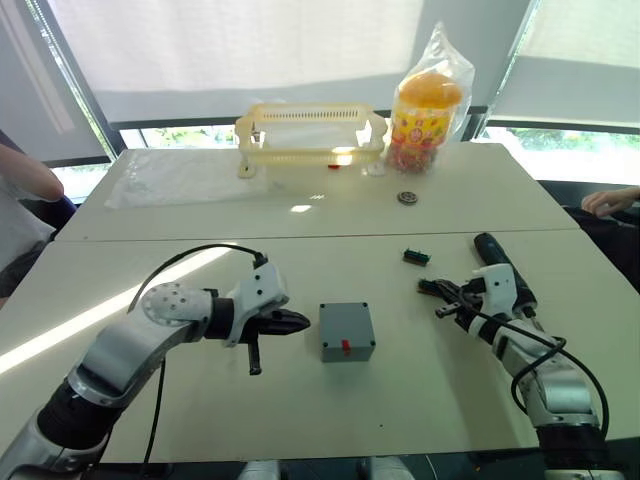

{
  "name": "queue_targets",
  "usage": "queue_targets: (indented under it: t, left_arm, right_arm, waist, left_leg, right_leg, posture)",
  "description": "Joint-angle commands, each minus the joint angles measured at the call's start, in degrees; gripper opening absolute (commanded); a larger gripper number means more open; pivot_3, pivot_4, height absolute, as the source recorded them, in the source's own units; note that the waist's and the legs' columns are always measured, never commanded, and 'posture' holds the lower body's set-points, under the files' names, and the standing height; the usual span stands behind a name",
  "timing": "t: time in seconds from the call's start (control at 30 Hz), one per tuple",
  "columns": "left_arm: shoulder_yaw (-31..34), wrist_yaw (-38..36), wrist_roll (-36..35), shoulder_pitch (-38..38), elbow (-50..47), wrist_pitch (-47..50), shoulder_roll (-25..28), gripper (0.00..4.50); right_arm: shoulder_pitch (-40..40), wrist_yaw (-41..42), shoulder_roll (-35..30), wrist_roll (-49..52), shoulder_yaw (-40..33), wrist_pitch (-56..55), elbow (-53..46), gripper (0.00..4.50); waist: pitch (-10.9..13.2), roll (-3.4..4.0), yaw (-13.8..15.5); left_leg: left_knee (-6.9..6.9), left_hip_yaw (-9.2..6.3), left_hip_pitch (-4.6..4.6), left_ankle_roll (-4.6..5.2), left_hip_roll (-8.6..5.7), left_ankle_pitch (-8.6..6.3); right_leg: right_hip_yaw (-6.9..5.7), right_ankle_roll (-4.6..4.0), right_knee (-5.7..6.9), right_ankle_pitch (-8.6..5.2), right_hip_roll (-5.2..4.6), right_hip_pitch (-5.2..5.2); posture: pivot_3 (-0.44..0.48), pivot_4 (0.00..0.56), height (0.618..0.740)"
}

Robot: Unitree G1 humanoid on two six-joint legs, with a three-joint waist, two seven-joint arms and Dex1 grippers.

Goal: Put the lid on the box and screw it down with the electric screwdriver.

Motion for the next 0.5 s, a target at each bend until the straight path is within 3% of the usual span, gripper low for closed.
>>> queue_targets:
  t: [0.03,0.5]
  left_arm:
    - [0.30,-0.02,0.31,-0.70,-0.82,-0.74,-0.03,0.00]
    - [0.82,-1.17,-0.42,-0.98,-0.41,-0.70,0.22,0.00]
  right_arm:
    - [0.16,-0.17,0.17,0.30,-1.03,-0.55,-2.08,0.00]
    - [0.74,-3.10,0.08,2.38,-4.57,0.59,-8.53,0.00]
  waist:
    - [0.00,0.00,0.00]
    - [0.01,0.01,0.02]
  left_leg:
    - [0.00,0.00,0.00,0.00,0.00,0.00]
    - [0.00,-0.01,-0.01,0.00,0.00,0.00]
  right_leg:
    - [0.00,0.00,0.00,0.00,0.00,0.00]
    - [0.00,0.00,0.00,0.00,0.00,-0.01]
  posture:
    - [0.000,0.150,0.740]
    - [0.000,0.150,0.740]
